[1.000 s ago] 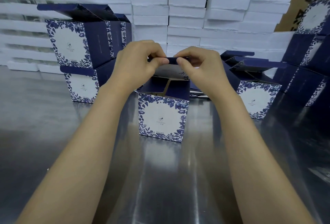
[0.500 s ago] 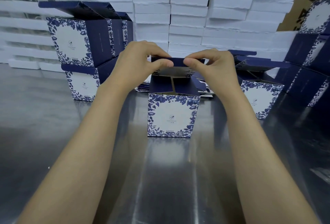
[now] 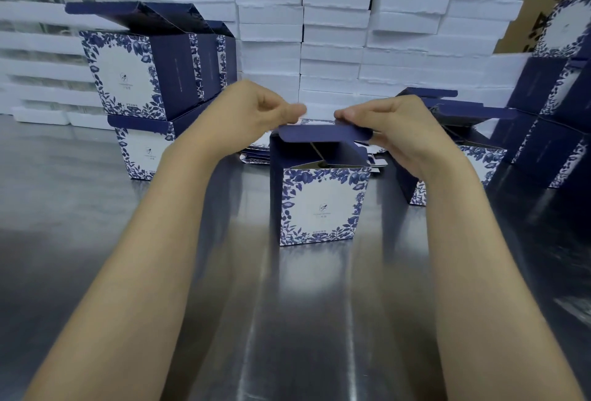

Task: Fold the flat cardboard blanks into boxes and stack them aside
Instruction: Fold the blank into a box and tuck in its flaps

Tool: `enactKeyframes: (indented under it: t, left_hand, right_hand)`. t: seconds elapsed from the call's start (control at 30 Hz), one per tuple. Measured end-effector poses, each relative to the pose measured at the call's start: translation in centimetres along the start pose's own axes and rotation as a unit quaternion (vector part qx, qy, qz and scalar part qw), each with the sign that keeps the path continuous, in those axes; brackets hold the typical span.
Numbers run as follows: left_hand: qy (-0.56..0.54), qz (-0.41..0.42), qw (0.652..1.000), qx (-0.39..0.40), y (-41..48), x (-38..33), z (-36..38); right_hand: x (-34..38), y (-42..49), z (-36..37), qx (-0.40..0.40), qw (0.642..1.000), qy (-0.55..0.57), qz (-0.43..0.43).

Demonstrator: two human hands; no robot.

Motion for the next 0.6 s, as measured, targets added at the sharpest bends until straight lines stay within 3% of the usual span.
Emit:
enactKeyframes:
  t: [0.07,0.17,0.27,0.37,0.5,0.6]
  left_hand:
    - [0.069,-0.046,0.994,0.077,0.1,0.6,0.3]
    - [0.183,-0.089,0.964,0.170,-0.1,1.3,1.3]
    - [0.164,-0.077,0.963,0.199,0.2,1.6,1.7]
    - [0.117,-0.070,0.960,0.244,0.4,2.1,1.3]
    - [0.129,-0.103,0.975,0.146,1.0,2.9,0.7]
    - [0.119,-0.186,0.972,0.080,1.6,3.5,0.9]
  right_hand:
    - [-0.2,-0.3,-0.3,0.031,0.998,-0.056,0.009]
    - [-0.6,-0.2,-0.9,-0.006,0.986,-0.167,0.005]
    - [-1.2,-0.1,-1.2,-0.036,0.980,-0.194,0.016]
    - [-2.1,-0.1,-0.4,0.008,0.978,-0.205,0.045]
    - [-2.7,-0.1,0.9,0.066,0.974,-0.186,0.108]
    - [-2.4,0.0,1.8,0.077,0.980,-0.119,0.141]
Point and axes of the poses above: each hand's wrist, its own y-axis towards the middle knuckle, its own z-axis out of the palm, x = y × z, the point moved 2 cm from there along y, towards the middle knuckle, and after that the axes turned 15 degrees about -z, right-handed, at the moved point
